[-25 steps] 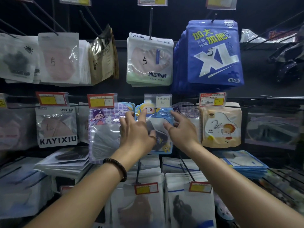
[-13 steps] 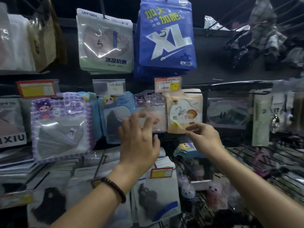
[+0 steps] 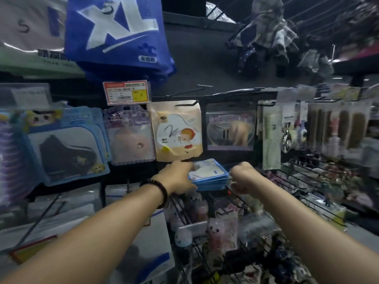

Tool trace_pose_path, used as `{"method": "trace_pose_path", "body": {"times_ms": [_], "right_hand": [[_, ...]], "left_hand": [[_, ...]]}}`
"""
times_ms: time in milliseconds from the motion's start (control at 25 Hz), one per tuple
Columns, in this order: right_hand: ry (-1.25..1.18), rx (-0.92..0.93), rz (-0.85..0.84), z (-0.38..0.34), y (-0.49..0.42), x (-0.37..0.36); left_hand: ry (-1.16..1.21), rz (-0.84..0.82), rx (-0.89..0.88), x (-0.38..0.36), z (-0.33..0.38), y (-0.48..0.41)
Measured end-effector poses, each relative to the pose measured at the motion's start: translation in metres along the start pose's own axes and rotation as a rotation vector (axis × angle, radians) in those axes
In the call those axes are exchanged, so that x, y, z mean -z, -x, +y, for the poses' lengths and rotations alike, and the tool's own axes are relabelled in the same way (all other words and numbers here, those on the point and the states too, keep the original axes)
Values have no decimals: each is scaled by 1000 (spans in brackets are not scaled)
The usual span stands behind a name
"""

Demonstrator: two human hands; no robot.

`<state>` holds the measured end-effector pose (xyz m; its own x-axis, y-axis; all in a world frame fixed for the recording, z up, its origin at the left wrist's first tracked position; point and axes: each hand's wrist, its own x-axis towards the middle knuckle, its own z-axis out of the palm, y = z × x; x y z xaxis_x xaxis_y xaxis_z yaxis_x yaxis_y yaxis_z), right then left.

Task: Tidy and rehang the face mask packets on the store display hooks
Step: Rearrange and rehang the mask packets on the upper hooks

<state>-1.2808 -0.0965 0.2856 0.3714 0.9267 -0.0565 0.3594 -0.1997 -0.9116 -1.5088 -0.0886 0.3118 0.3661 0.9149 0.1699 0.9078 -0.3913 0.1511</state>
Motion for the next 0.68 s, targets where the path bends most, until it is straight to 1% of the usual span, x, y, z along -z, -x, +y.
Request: {"method": "trace_pose_path", "body": {"times_ms": [120, 280, 400, 520, 600, 680], "right_hand": [[-49, -60, 14, 8, -19, 3], [-101, -73, -61, 11, -31, 3], [-29, 4, -42, 11, -35, 0], [4, 55, 15, 8, -35, -3], [-57, 37, 45, 4, -31, -5], [-250, -27, 23, 1, -24, -9]], "left_hand": [[19, -58, 20, -10, 3, -14], [14, -87, 29, -14, 3, -23], [-12, -80, 12, -13, 2, -21], [23, -62, 0, -9, 0, -19], [62, -40, -1, -8, -5, -21], [105, -17, -8, -7, -7, -19]]}}
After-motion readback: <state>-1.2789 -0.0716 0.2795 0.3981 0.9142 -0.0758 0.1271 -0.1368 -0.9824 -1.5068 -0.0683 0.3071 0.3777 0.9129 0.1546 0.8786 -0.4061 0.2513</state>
